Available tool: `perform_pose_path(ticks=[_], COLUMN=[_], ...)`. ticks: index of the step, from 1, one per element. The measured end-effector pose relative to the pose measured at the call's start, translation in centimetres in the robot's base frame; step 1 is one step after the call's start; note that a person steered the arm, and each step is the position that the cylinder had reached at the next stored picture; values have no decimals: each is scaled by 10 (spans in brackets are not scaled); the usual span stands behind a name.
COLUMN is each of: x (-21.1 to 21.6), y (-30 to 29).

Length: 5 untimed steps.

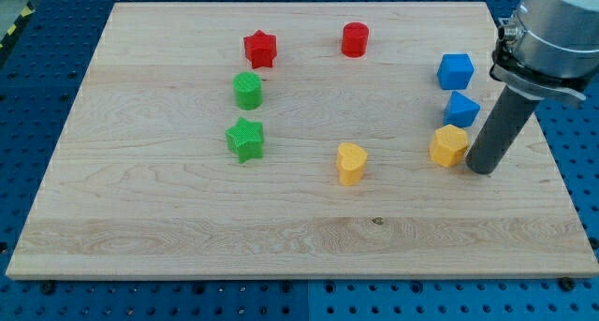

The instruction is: Push the yellow hexagon towards yellow heart

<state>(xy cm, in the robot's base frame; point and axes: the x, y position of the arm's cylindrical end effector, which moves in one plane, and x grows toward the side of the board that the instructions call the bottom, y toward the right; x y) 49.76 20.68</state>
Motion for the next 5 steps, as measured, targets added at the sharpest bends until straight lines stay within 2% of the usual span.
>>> perform_pose_path(ticks=[1, 4, 5], x=[-16, -17, -17], y=[1, -38, 1])
